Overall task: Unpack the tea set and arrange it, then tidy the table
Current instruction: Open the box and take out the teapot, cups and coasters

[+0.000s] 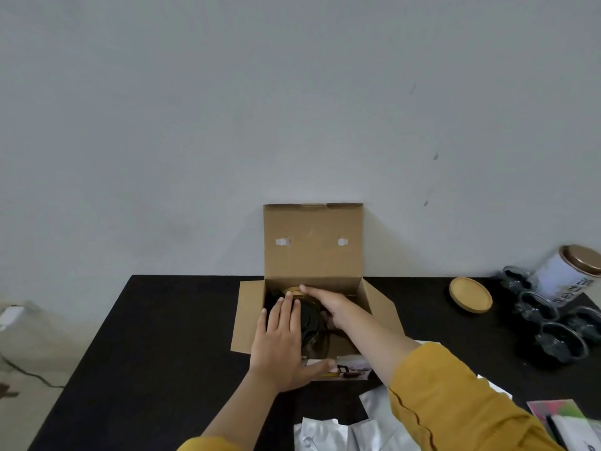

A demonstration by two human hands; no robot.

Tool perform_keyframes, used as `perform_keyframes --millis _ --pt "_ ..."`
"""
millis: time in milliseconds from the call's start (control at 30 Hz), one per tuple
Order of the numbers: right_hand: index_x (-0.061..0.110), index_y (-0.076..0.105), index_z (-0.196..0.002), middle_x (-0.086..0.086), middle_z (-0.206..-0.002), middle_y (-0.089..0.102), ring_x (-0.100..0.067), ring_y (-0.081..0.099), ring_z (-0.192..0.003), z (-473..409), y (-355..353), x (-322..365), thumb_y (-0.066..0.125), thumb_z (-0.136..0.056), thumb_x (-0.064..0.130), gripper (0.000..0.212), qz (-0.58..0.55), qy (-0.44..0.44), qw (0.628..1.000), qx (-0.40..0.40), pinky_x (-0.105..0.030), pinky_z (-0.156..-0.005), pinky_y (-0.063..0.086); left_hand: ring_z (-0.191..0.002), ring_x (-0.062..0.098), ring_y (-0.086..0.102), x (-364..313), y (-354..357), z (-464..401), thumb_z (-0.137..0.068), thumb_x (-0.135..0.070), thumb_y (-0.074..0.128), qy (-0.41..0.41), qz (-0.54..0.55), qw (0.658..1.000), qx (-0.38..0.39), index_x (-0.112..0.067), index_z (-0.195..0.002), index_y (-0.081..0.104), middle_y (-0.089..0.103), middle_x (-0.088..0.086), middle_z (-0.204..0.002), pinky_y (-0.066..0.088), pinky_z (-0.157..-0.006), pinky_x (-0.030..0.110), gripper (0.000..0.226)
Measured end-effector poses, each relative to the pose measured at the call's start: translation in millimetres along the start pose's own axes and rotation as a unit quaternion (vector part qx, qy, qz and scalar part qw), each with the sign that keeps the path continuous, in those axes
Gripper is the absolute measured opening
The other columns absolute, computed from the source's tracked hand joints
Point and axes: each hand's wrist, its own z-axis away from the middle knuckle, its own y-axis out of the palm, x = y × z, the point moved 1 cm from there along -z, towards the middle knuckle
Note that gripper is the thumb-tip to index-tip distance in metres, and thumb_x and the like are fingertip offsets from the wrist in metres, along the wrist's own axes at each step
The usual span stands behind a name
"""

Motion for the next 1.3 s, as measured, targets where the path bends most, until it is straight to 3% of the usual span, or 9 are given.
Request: perform_keyframes --millis 167,300,467,567,733,967,1067,1200,1300 --pt "0.005 0.038 -0.135 -0.017 -0.12 0.058 -0.034 0.058 -0.11 -1.5 3.7 -8.2 0.094 -0.041 0.042 0.116 -0.059 -0.055 0.996 -0.032 -0.049 -0.097 0.049 -0.146 0.023 -0.011 -0.6 -1.1 0.7 -0.063 -0.094 0.016 0.0 0.008 1.0 -0.007 -0.01 -0.151 -0.002 -0.008 0.006 -0.159 0.0 -0.119 0.046 0.123" --pt "0.005 0.039 -0.133 -0.015 -0.121 0.058 -0.032 0.057 -0.111 8.7 1.6 -10.0 0.092 -0.049 0.039 0.106 -0.082 -0.09 0.991 -0.051 -0.044 -0.097 0.049 -0.146 0.023 -0.008 -1.5 -3.2 2.1 -0.064 -0.094 0.017 0.0 0.014 1.0 -0.01 -0.01 -0.151 0.0 -0.006 0.006 -0.16 0.0 -0.119 0.046 0.123" --pt "0.008 0.041 -0.135 -0.011 -0.122 0.055 -0.031 0.061 -0.102 33.7 -12.6 8.1 0.089 -0.055 0.045 0.101 -0.078 -0.118 0.99 -0.03 -0.038 -0.092 0.05 -0.142 0.03 0.025 -2.0 -2.1 2.5 -0.064 -0.095 0.023 -0.003 0.03 0.999 -0.025 -0.005 -0.145 0.032 0.026 0.011 -0.154 0.023 -0.114 0.051 0.122" --pt "0.007 0.033 -0.143 -0.018 -0.138 0.047 -0.03 0.06 -0.106 58.8 -29.9 23.9 0.086 -0.061 0.047 0.105 -0.089 -0.118 0.989 0.025 -0.044 -0.109 0.037 -0.135 0.031 0.04 -2.5 -0.9 2.0 -0.064 -0.095 0.026 -0.004 0.029 0.999 -0.03 -0.004 -0.138 0.046 0.04 0.013 -0.147 0.035 -0.106 0.051 0.119" --pt "0.006 0.036 -0.139 -0.022 -0.132 0.05 -0.035 0.054 -0.12 94.1 -84.4 30.6 0.082 -0.064 0.04 0.094 -0.135 -0.141 0.98 0.044 -0.047 -0.112 0.033 -0.13 0.031 0.046 -2.4 1.0 3.1 -0.064 -0.094 0.029 -0.006 0.018 0.999 -0.039 -0.003 -0.133 0.051 0.046 0.014 -0.143 0.038 -0.102 0.051 0.116" --pt "0.001 0.049 -0.128 -0.01 -0.117 0.06 -0.026 0.062 -0.104 83.7 -183.6 0.6 0.085 -0.061 0.048 0.089 -0.081 -0.2 0.96 -0.178 -0.038 -0.093 0.049 -0.129 0.031 0.048 -2.7 1.1 2.5 -0.064 -0.094 0.031 -0.007 0.004 0.999 -0.05 -0.003 -0.133 0.052 0.046 0.013 -0.143 0.041 -0.1 0.051 0.115" --pt "0.005 0.059 -0.094 -0.009 -0.102 0.062 -0.025 0.06 -0.097 65.5 -207.6 -18.9 0.086 -0.06 0.049 0.062 -0.044 -0.192 0.945 -0.262 -0.038 -0.085 0.05 -0.131 0.031 0.045 -2.5 1.5 1.7 -0.064 -0.094 0.031 -0.011 0.002 0.999 -0.047 -0.004 -0.135 0.049 0.044 0.013 -0.145 0.04 -0.102 0.051 0.116" --pt "0.005 0.063 -0.08 -0.003 -0.082 0.064 -0.018 0.06 -0.081 43.6 -214.9 -36.4 0.086 -0.064 0.042 0.047 0.019 -0.211 0.926 -0.312 -0.028 -0.064 0.044 -0.133 0.029 0.043 -2.9 1.9 1.3 -0.064 -0.094 0.03 -0.017 0.0 0.999 -0.04 -0.006 -0.137 0.047 0.041 0.011 -0.147 0.034 -0.105 0.049 0.115" --pt "0.008 0.051 -0.081 0.001 -0.081 0.055 -0.014 0.054 -0.078 32.3 -214.6 -43.5 0.085 -0.068 0.037 0.046 0.057 -0.237 0.908 -0.341 -0.026 -0.068 0.043 -0.134 0.028 0.042 -3.6 0.6 1.6 -0.065 -0.093 0.03 -0.019 -0.005 0.999 -0.038 -0.007 -0.138 0.045 0.041 0.01 -0.147 0.031 -0.105 0.047 0.115"
